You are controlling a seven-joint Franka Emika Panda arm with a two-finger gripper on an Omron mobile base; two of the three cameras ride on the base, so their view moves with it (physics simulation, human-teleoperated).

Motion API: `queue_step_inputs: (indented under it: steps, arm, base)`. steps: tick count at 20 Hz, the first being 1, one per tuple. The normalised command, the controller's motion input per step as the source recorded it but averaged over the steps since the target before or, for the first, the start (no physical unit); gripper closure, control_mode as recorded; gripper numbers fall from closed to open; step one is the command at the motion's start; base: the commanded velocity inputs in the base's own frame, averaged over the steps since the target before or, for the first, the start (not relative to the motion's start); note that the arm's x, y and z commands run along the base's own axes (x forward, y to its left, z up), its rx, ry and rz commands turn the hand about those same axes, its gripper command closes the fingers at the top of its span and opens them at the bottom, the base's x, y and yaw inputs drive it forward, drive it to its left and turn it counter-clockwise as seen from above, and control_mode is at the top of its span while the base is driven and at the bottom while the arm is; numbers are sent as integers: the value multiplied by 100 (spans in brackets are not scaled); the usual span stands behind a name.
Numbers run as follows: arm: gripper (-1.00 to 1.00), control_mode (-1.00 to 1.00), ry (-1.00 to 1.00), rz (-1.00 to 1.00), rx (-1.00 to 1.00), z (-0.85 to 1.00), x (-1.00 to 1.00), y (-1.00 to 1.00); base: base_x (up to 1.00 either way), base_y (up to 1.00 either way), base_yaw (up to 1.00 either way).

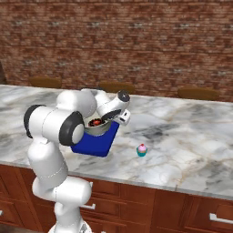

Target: Place the bowl with donut and the cupcake onto the tray.

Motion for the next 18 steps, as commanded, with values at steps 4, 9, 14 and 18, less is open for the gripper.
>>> queue_step_inputs:
  steps: [4,9,14,18]
  arm:
    - [100,-100,-4,7,8,-19,13,-16]
    - [-100,-100,5,1,1,-3,13,-2]
    - [-100,-100,2,0,0,0,2,0]
    - [-100,-100,4,0,0,33,0,-28]
  base:
    - [0,0,0]
    - [0,0,0]
    - [0,0,0]
    - [0,0,0]
